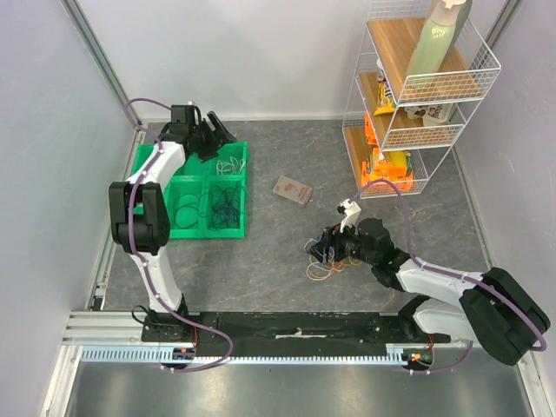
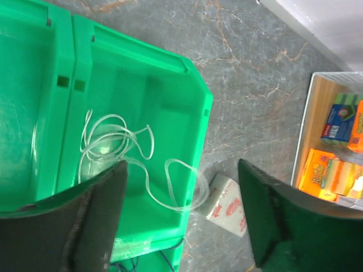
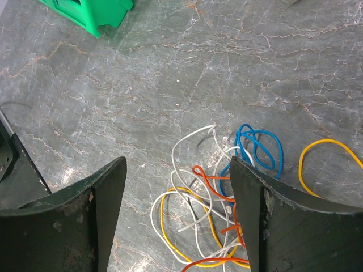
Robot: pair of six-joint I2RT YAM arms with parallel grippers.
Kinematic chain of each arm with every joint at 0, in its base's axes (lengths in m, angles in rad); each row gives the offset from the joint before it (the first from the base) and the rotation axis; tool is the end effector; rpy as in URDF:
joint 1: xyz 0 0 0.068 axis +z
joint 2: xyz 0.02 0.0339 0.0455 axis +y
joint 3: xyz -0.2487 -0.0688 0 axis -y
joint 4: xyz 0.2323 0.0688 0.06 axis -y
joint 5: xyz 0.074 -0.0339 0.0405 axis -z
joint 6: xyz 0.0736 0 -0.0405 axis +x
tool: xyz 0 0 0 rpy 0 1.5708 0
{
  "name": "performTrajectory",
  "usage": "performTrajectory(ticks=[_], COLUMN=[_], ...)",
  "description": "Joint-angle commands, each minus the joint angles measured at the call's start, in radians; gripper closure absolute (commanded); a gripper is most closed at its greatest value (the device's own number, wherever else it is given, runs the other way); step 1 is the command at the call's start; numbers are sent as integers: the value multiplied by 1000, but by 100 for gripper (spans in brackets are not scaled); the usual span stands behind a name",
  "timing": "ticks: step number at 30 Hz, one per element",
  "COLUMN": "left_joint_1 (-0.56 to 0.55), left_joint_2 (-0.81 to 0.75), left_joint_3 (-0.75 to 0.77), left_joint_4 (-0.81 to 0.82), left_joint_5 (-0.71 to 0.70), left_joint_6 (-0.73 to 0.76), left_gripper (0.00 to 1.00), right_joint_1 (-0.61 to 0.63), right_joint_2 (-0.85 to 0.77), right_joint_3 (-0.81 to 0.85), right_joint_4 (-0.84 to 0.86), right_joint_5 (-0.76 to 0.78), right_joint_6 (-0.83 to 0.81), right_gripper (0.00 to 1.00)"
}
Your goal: Untangle the cables
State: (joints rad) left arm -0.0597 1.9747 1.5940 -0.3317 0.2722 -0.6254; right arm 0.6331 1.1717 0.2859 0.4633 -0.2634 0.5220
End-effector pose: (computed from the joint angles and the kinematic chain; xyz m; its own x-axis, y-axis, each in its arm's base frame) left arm 0.4633 -0.0475 0.2169 -0.6815 -0.5241 -0.5107 -0.1707 0.7925 -0.5855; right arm 0.1895 0.1628 0.1412 -0.6668 0.1078 -0.7374 -0.4963 0.6739 0.5473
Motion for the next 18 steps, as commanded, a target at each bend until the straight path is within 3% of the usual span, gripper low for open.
performTrajectory(ticks=[1, 4, 7, 10, 14, 18], left_joint_1=[-12, -26, -72, -214, -440, -604], left_joint_2=[-157, -259, -365, -450, -522, -511], left_joint_3=[-61, -153, -308, -495, -693, -778], left_joint_4=[39, 42, 82, 141, 241, 305], left_joint_5=[33, 41, 77, 143, 200, 161], left_joint_6=[12, 24, 44, 73, 111, 112], left_gripper=[12, 14, 26, 38, 38, 26], right_joint_1=[-1, -1, -1, -3, -6, -7], right_joint_2=[0, -3, -7, -17, -70, -167], right_joint_3=[6, 4, 4, 1, 5, -4], right_joint_4=[54, 51, 43, 23, -79, -219], right_joint_5=[13, 16, 35, 67, 180, 291], right_joint_6=[-19, -19, -16, -5, 33, 67], right_gripper=[20, 20, 20, 20, 23, 27])
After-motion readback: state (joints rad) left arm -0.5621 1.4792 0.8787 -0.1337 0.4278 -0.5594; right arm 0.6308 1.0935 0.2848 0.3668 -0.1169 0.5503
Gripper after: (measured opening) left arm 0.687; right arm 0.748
